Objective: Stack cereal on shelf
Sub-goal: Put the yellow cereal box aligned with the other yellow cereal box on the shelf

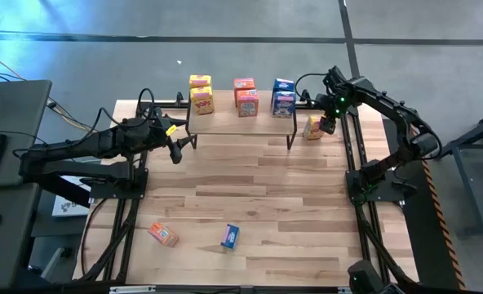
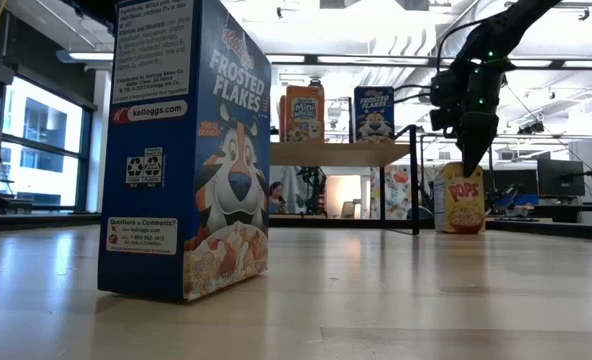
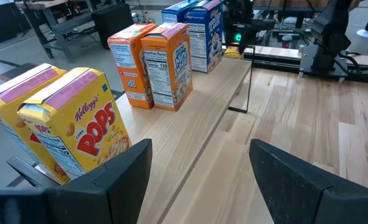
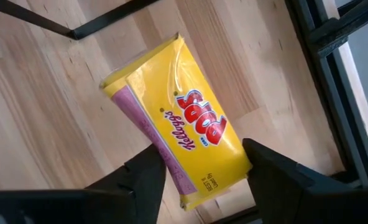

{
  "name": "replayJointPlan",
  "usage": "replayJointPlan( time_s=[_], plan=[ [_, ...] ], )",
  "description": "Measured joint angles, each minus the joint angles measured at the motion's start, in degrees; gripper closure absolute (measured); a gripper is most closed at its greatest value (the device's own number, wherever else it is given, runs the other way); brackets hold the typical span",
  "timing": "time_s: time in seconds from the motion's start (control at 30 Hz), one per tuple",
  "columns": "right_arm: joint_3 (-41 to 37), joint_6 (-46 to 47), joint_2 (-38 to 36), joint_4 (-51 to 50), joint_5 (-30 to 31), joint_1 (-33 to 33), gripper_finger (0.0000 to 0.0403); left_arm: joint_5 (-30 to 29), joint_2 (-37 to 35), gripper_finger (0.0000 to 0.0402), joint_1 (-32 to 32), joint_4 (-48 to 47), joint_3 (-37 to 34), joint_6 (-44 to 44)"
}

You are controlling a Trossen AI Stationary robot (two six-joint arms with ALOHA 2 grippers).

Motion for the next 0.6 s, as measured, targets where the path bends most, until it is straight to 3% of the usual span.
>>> replayJointPlan(
  time_s=[0.6],
  plan=[
    [0.02,2.55,-1.44,-3.78,-0.09,0.0,0.0244,0.0,0.0,0.014,0.01,0.0,0.0,0.0]
  ],
)
